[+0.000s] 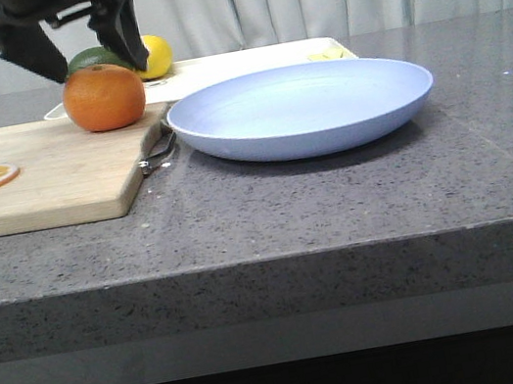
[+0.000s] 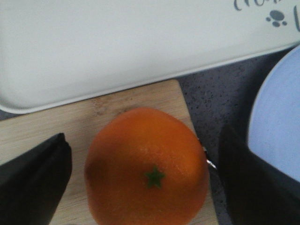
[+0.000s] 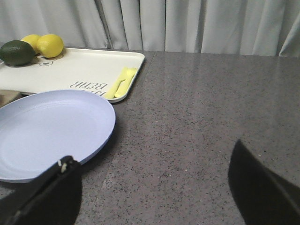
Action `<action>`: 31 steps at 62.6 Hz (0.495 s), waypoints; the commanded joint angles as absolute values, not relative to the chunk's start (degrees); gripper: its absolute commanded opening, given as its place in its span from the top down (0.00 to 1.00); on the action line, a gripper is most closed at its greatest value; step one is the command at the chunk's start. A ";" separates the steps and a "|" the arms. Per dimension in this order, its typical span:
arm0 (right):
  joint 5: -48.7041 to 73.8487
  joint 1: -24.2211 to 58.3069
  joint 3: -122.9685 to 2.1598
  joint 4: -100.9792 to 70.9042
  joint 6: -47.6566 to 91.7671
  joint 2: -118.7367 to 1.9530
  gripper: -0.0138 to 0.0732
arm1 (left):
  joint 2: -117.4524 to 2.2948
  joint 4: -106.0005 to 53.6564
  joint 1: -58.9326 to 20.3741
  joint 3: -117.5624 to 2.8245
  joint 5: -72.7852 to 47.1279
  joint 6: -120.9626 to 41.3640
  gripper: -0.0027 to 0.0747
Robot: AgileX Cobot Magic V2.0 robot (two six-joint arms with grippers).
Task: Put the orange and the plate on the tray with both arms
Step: 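Lower the left gripper onto the orange and close around it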
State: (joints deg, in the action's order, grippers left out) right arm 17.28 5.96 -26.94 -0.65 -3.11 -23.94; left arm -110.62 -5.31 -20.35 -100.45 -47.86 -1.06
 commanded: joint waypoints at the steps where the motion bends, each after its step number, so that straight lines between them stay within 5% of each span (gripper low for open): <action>1: 12.15 5.95 -28.97 -0.53 -2.35 -24.70 0.10 | -108.45 -5.68 -20.65 -102.53 -45.89 -1.27 0.19; 31: 12.15 5.95 -28.97 -0.53 -2.35 -24.70 0.10 | -109.55 -5.68 -20.65 -102.53 -46.21 -1.27 0.19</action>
State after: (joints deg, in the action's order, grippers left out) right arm 17.28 5.96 -26.94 -0.65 -3.11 -23.94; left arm -112.55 -5.31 -20.35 -100.61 -48.37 -1.06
